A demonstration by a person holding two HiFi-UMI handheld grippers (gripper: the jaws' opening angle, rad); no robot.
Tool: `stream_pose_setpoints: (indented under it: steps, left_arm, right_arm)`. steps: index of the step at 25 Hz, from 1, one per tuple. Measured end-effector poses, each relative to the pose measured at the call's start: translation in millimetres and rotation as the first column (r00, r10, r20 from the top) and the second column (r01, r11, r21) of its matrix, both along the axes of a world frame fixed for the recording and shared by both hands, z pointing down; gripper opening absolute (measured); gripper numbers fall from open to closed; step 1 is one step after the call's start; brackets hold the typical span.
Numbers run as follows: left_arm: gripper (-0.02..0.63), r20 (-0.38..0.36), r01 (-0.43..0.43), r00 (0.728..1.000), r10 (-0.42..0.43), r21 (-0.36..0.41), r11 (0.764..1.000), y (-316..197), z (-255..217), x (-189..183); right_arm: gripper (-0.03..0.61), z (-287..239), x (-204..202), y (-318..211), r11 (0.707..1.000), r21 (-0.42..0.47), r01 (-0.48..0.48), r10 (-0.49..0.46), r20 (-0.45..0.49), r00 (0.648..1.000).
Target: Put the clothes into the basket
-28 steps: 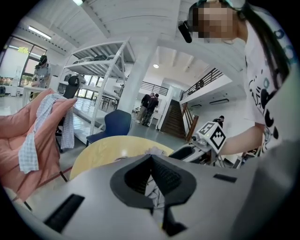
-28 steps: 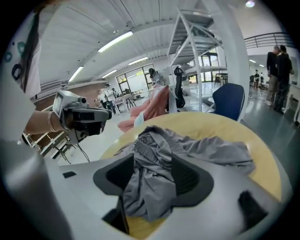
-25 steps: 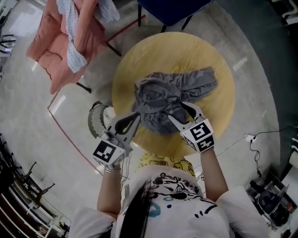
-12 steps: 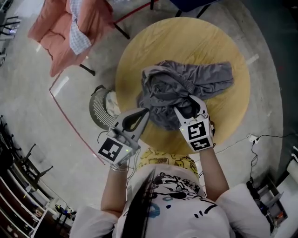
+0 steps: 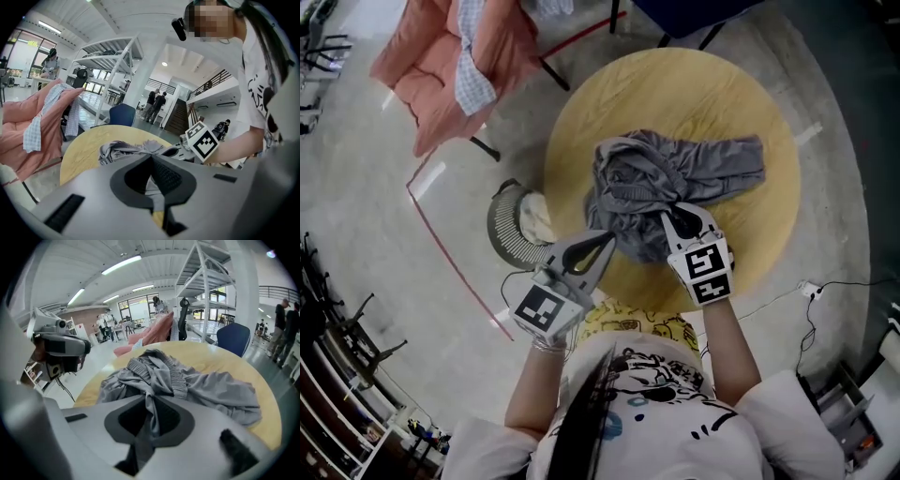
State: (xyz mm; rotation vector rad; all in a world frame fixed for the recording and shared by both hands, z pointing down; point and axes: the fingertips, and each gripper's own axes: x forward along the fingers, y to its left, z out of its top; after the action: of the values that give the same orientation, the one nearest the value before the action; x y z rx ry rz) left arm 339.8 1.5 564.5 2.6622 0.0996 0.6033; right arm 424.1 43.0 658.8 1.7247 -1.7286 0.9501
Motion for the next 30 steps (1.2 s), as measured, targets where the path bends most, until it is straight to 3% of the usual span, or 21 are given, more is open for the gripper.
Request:
stream_pose_setpoints:
  steps: [13, 17, 30]
  left_arm:
    - [0.014, -0.090, 0.010, 0.996, -0.003, 0.085, 0.996, -20, -70, -14]
    - [0.014, -0.086, 0.006, 0.996, 0.003, 0.104, 0.995, -24, -76, -18]
    - [0.014, -0.150, 0.039, 0.989, -0.013, 0.173, 0.984, -22, -121, -9]
  right_arm:
    - [0.049, -102, -2, -9, 0.989, 0.148, -0.011, 0.025, -0.091, 0.995]
    - [0.049, -128, -7, -7, 0.984, 0.180, 0.009, 0.009, -0.098, 0.995]
    - [0.048, -209, -3, 23, 0.939, 0.344, 0.022, 0.023, -0.127, 0.992]
